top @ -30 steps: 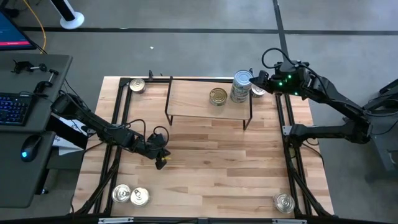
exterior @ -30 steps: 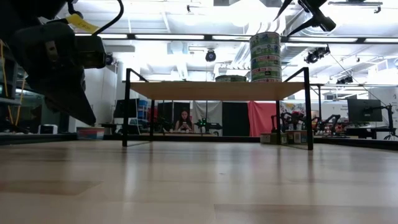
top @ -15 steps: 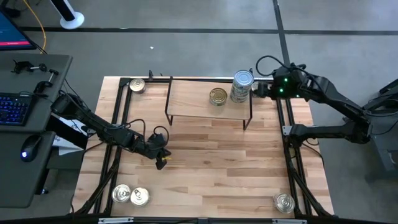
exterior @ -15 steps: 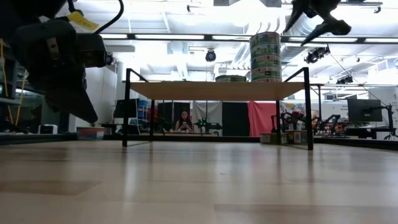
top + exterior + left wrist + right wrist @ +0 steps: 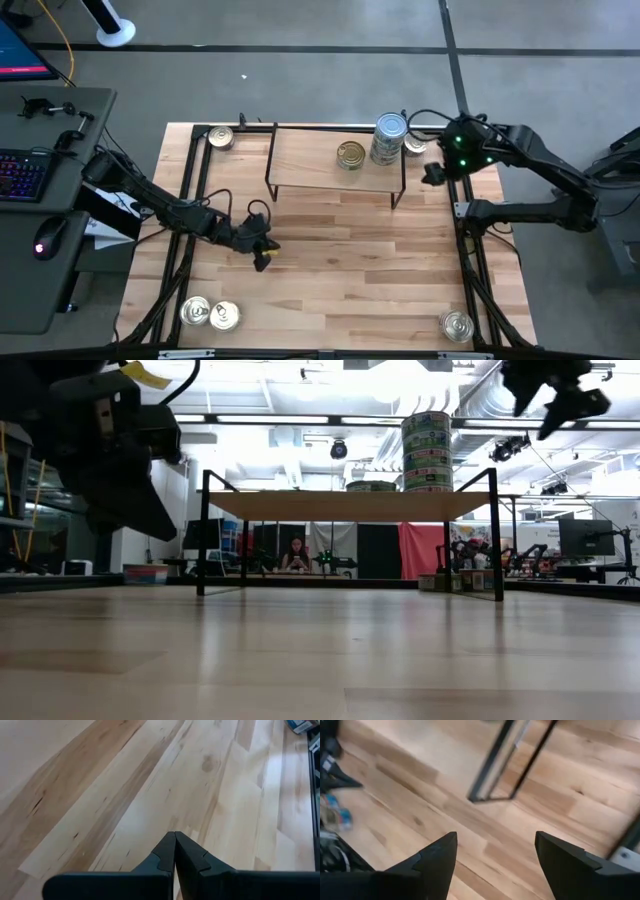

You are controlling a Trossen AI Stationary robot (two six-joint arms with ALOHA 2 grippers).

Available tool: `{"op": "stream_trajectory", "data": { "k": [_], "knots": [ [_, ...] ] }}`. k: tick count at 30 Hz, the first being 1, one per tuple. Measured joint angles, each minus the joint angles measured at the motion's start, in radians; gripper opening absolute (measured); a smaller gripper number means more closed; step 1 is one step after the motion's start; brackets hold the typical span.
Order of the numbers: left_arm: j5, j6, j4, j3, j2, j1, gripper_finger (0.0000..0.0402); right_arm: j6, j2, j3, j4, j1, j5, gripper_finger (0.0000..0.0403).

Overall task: Stack canned seafood by type on shelf
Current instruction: Put the blue pink tuna can on the shelf

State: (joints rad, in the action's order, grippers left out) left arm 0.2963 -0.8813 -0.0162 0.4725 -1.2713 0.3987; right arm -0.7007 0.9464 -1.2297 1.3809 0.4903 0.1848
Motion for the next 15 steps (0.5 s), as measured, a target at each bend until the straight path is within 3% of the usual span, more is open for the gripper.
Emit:
{"op": "stream_trajectory", "data": {
  "k": [9,15],
  "knots": [
    [-0.029,-0.006,0.002,0.0,0.0,-0.014,0.0,0.019,-0.057,0.001,0.178,-0.078,-0.017,0.0259],
    [-0.112,-0.005,-0.029,0.0,0.0,-0.015,0.0,-0.079,-0.062,0.001,0.159,-0.132,0.025,0.0259]
  ]
}}
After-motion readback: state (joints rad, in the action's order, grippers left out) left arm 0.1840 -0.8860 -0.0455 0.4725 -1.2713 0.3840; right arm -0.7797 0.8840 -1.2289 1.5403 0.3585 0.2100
